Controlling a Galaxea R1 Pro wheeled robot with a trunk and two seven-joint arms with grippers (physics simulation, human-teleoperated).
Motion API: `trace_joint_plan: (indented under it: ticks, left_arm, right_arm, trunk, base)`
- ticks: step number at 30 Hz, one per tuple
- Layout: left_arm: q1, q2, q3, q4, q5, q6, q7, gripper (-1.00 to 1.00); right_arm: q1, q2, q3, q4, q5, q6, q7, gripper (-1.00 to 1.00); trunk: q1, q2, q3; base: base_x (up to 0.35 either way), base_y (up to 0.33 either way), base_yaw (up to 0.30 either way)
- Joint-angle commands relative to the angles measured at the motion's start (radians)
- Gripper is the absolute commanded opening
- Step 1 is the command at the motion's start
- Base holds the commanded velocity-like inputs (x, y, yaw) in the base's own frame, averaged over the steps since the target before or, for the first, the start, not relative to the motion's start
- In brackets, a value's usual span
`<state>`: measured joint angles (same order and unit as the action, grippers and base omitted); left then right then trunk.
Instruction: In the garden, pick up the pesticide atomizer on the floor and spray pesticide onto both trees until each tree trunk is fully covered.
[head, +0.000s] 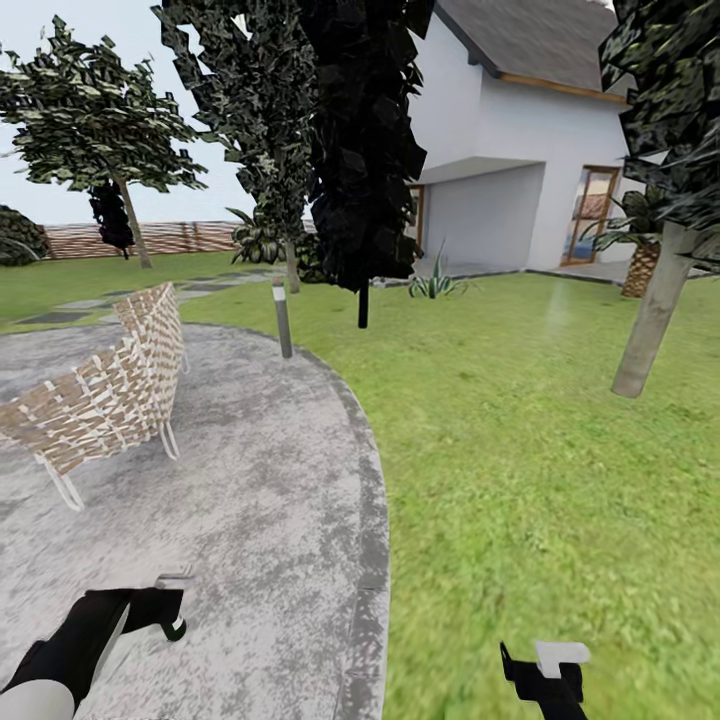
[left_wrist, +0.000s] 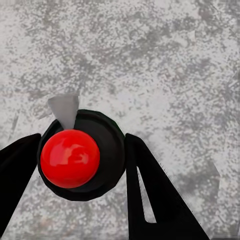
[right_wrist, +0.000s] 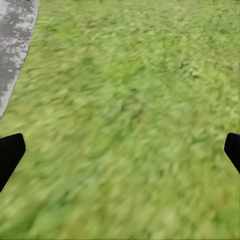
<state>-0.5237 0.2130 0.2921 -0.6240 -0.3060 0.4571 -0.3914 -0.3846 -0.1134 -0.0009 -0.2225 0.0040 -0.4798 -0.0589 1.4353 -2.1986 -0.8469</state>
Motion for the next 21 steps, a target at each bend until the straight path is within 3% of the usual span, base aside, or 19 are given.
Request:
trace_joint_plan:
  ticks: [1,10,21]
  left_arm:
    - [-0.001,-0.001,0.006,0.001,-0.011,0.003,-0.009,-1.00]
    - [-0.001,-0.001,0.006,0.006,-0.011,0.000,-0.008,-1.00]
    - [-0.001,-0.001,0.007,0.008,-0.010,0.000,-0.009,-1.00]
  right_arm:
    - [0.000,0.000,0.000,0.000,0.001,-0.003,-0.002,1.00]
    - [0.000,0.000,0.001,0.000,0.001,-0.003,-0.002,1.00]
    - [0.000,0.000,0.001,0.000,0.001,-0.003,-0.001,1.00]
  trunk:
    - [0.000,0.000,0.000]
    - [0.000,0.000,0.012]
    - [0.000,0.000,0.022]
  base:
    - [0.000,0.000,0.179]
    - [0.029,0.000,0.170]
    - [0.306,0.000,0.116]
